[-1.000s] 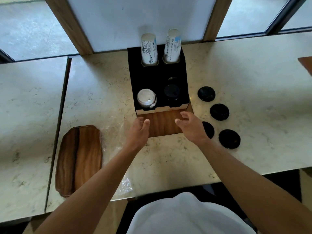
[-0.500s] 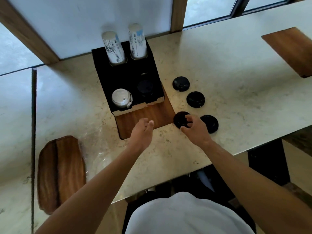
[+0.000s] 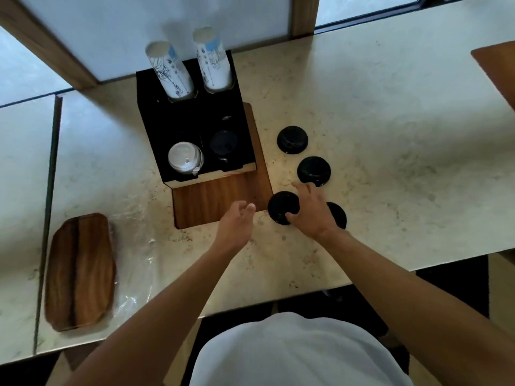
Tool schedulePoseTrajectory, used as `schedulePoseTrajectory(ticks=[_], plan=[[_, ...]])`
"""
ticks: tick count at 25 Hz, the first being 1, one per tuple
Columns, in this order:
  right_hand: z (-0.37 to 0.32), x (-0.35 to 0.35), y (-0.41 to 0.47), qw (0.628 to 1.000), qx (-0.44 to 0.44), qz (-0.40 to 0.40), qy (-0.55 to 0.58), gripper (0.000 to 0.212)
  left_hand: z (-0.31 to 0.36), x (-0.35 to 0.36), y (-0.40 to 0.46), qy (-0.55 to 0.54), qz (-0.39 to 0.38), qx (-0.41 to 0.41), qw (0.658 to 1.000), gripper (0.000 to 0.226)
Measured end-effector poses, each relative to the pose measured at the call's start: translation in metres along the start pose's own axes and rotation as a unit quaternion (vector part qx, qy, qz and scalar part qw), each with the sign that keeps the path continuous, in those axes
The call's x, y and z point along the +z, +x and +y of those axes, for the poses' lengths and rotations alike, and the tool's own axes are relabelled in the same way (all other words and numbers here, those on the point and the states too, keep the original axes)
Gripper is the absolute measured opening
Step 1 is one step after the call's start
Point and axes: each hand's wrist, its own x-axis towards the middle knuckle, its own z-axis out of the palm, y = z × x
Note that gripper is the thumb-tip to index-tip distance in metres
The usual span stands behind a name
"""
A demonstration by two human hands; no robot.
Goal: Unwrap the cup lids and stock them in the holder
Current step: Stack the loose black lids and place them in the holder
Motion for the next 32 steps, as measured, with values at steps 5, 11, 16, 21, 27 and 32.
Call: schedulePoseTrajectory(ticks=[5, 11, 16, 21, 27, 32], plan=[[0.0, 0.006, 0.012, 0.99, -0.072, -0.077, -0.093, 0.098, -0.001, 0.014, -0.005, -0.025, 0.014, -0.043, 0.999, 0.049], [-0.007, 0.012, 0.011, 0.995, -0.047, -0.067, -0.051, 0.09, -0.006, 0.013, -0.002, -0.089, -0.013, -0.083, 0.992, 0.048], [-0.032, 0.022, -0.014, 0.997, -0.008, -0.019, 0.073, 0.093, -0.011, 0.001, -0.001, -0.38, -0.097, -0.164, 0.905, 0.034], [-0.045, 0.038, -0.041, 0.995, -0.02, -0.031, 0.091, 0.094, -0.021, -0.007, -0.014, -0.482, -0.148, -0.177, 0.845, 0.028], [-0.016, 0.024, -0.049, 0.99, 0.02, 0.006, 0.137, 0.075, -0.034, -0.01, -0.018, -0.519, -0.165, -0.198, 0.815, 0.029], [0.043, -0.011, -0.039, 0.994, 0.096, 0.038, -0.026, 0.082, -0.036, -0.013, -0.021, -0.505, -0.162, -0.208, 0.822, 0.031]])
